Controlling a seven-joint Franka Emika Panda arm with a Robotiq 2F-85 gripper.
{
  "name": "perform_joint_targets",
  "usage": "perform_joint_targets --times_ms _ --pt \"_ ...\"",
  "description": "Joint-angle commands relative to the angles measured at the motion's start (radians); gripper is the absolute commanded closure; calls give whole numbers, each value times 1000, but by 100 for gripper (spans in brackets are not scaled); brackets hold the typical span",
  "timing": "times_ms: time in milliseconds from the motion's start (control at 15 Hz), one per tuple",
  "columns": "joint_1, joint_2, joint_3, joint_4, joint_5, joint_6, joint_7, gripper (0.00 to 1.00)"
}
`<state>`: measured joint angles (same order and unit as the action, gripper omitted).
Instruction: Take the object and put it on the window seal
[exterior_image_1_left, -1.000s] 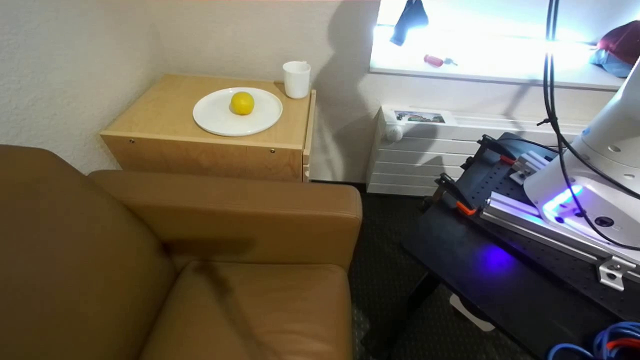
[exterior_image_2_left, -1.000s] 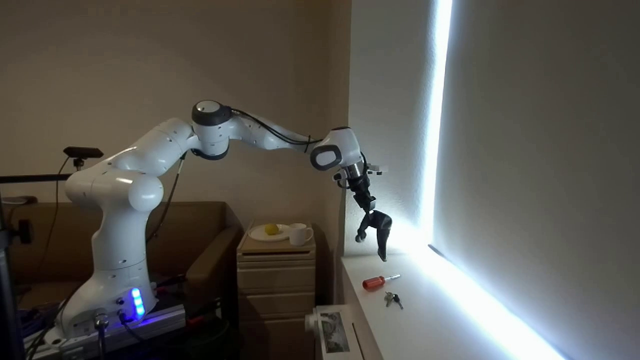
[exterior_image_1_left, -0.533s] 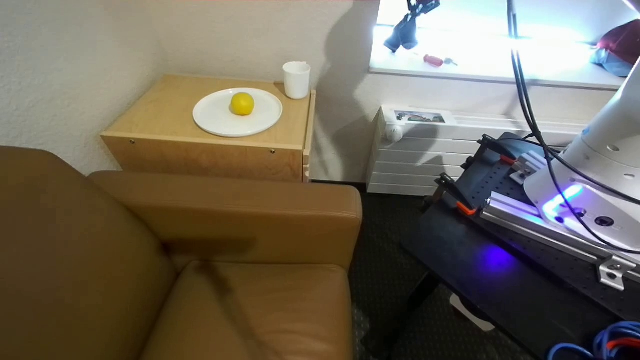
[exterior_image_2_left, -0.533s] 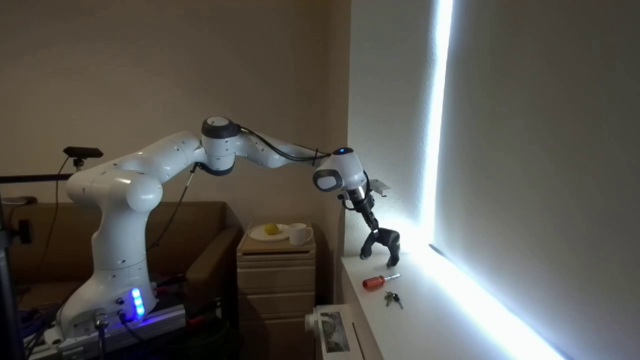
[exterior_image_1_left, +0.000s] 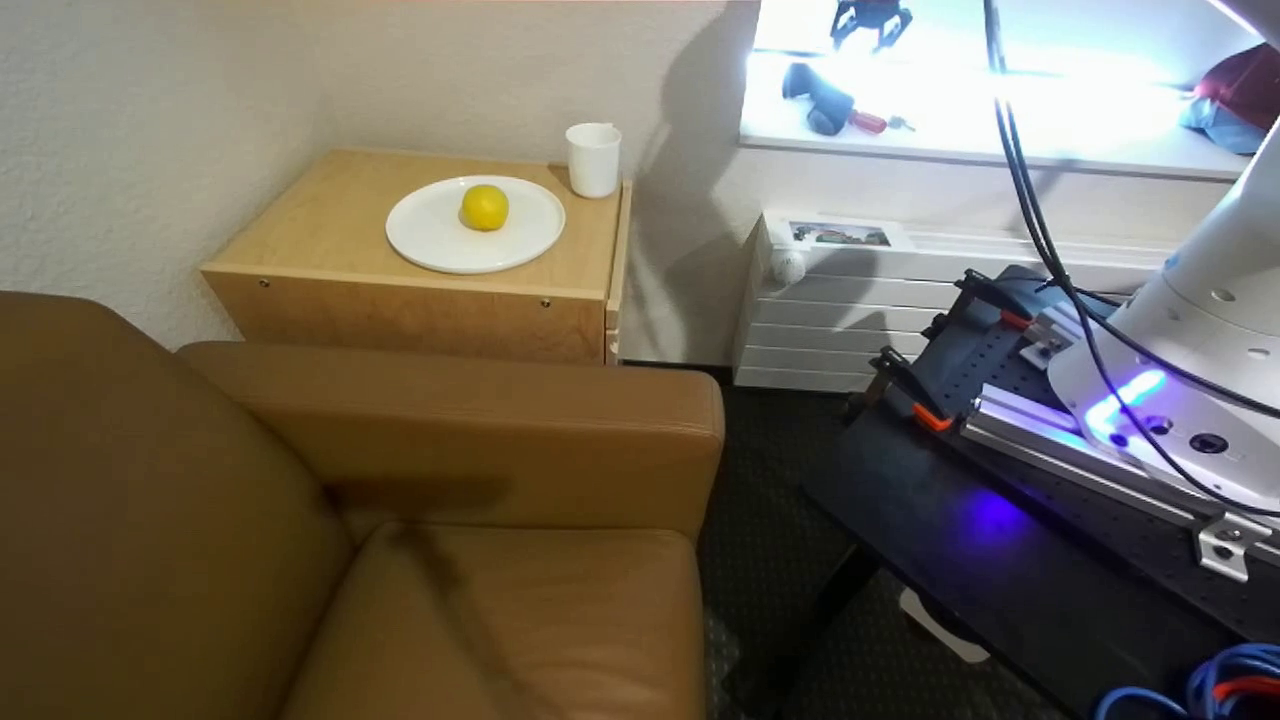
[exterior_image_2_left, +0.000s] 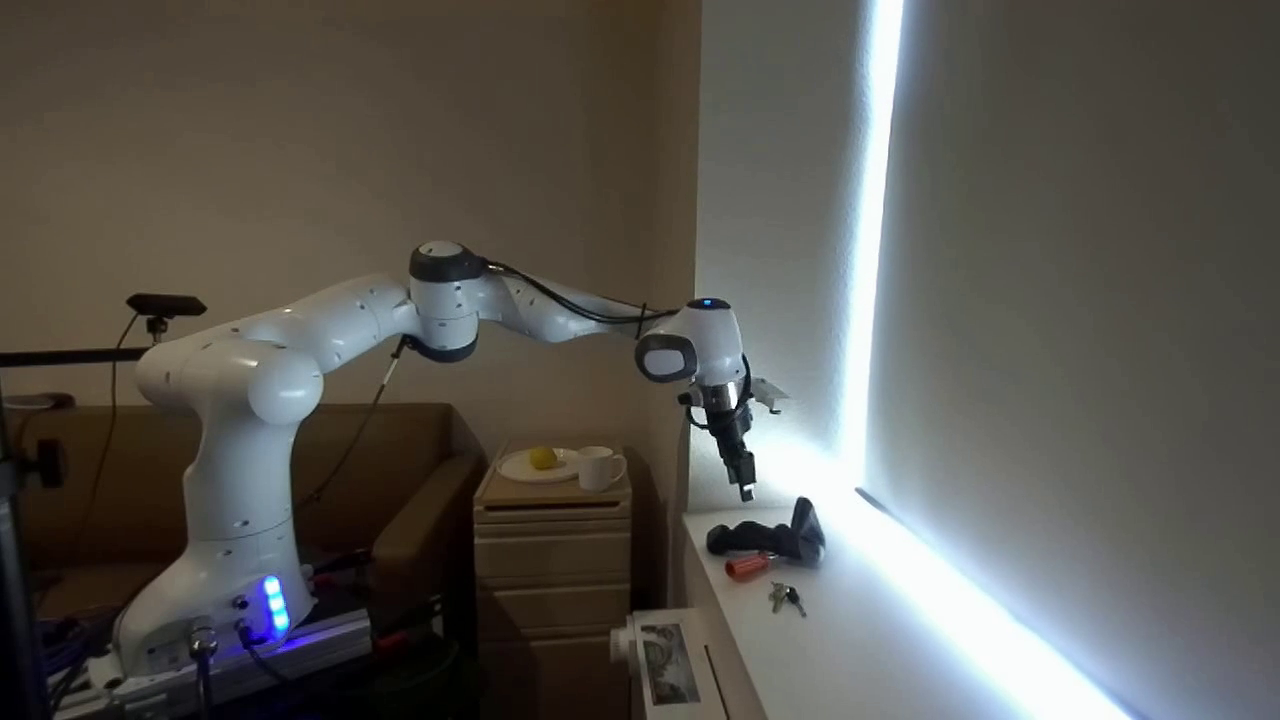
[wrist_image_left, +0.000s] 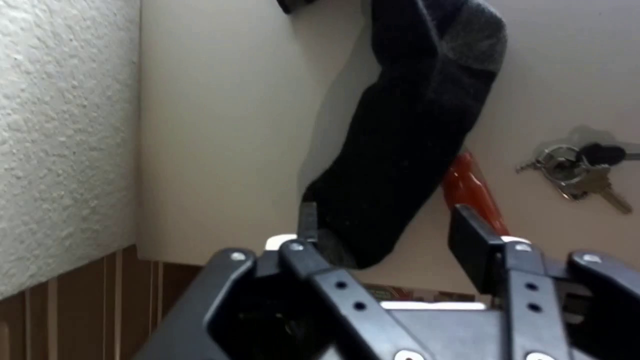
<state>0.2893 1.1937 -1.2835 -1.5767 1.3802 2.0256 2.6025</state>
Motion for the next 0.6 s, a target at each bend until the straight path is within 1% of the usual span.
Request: perform_joint_targets --times_ms 0,67,133,200,333,400,467,533 --pt "-6 -34 -154 42 -112 -211 0 2" --pt "6 -49 -199 57 -149 -255 0 0" --pt "-2 -84 -221 90 -186 -290 -5 0" --pt "-4 -211 -168 86 -308 -232 -25 0" --pt "24 -314 -190 71 -381 -244 -136 0" --pt "36 -374 -181 62 -428 -230 -172 0" --pt "6 -334 -122 87 -469 -166 -58 0" --pt "7 -391 -109 86 -517 -160 -59 0"
